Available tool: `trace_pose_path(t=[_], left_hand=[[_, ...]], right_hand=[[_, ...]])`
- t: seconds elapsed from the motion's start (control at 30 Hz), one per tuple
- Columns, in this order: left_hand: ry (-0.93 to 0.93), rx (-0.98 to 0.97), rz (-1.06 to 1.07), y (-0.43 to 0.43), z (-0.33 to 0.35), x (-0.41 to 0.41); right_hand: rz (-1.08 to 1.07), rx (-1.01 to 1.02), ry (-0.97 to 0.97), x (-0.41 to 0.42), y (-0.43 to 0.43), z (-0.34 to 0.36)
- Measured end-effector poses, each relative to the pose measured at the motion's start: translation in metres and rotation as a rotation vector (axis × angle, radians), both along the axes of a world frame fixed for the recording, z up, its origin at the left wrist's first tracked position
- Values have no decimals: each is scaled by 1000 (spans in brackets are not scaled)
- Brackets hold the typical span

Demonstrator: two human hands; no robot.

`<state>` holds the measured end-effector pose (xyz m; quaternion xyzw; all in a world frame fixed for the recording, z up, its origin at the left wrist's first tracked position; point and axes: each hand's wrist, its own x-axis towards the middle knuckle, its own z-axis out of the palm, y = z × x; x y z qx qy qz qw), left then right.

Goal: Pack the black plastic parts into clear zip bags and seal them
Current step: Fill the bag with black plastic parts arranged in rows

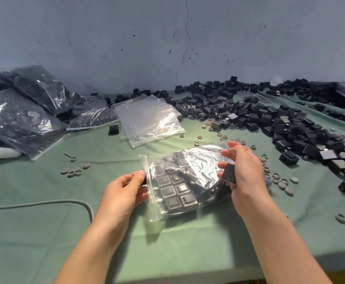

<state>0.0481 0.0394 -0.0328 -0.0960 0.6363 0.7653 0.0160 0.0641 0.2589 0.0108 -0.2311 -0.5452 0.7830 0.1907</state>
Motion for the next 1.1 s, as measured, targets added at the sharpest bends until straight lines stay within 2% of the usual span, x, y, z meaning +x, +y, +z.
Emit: trace_pose_path(t=[0.13,0.33,0.4,0.53,0.67,1.1], left_hand=[[13,-20,41,9,1,-10],[66,-379,-26,14,-5,-11],[67,-412,-4,14,-4,-10],[65,-163,-35,20,12,-5],[122,-195,-143,27,15,1],[-65,173,-227,45,30,8]], right_hand=[[-2,-3,-10,2,0,2],[-15,-5,-16,2,4,6],[-23,-8,-15,1,6,6],[-25,-8,-13,0,8,7],[-7,-2,-2,-4,6,6],[33,-39,11,-5,6,6]])
